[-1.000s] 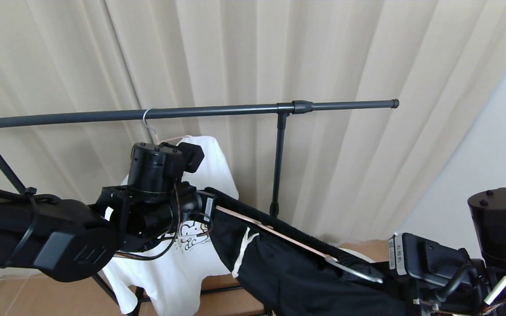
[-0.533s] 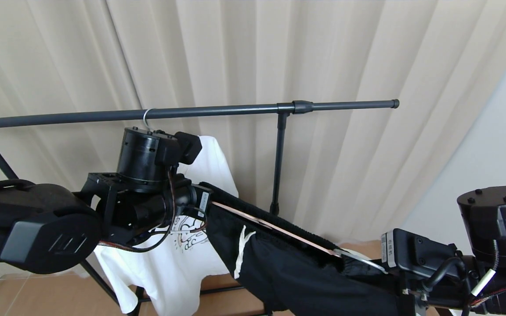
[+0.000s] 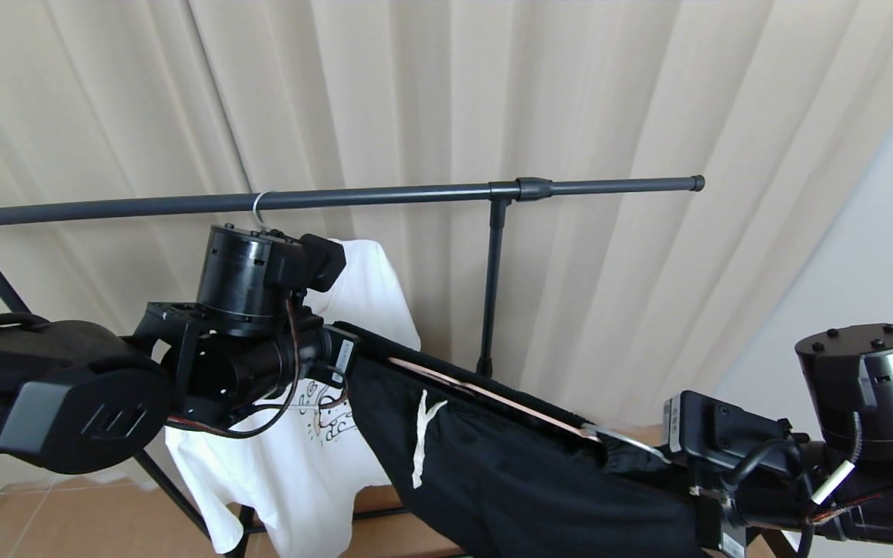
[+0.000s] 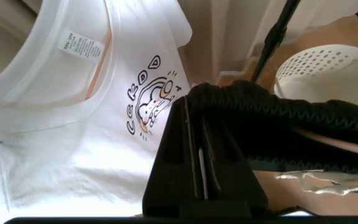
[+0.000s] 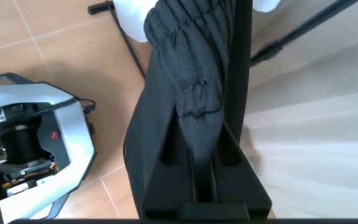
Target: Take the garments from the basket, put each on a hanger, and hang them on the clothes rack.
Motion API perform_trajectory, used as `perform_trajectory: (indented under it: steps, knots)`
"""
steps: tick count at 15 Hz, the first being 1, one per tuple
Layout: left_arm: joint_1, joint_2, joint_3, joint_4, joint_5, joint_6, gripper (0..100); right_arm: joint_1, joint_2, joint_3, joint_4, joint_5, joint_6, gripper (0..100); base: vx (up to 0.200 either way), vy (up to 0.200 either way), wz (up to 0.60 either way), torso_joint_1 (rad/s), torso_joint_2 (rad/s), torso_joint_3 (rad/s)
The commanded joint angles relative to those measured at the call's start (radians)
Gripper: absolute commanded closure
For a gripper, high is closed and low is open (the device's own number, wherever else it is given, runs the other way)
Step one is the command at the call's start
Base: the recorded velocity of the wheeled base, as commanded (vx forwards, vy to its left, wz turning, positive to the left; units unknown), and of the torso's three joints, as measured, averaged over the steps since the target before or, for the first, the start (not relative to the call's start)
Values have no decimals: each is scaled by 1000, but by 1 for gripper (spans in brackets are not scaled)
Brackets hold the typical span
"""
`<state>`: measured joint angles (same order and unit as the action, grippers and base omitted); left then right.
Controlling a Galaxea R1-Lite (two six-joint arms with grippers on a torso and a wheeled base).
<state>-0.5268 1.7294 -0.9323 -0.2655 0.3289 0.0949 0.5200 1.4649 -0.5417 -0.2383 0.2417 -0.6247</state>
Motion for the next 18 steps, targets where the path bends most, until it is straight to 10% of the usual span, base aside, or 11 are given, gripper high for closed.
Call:
perform_trajectory:
  steps: [1,6,18]
  knots:
    - [-25,-22,-19,35,16,16,100,0,45,-17,-1,-33,2,100,0,0,0,0,0,0]
    - [-81,-76,-108,224,41,14,100,0,87,-43,-1,-87,17,100,0,0,0,0,0,0]
    - [-237,-139,-148,385,38,-37,100,98,186,-188,-7,-173,410,100,0,0,0,0,0,0]
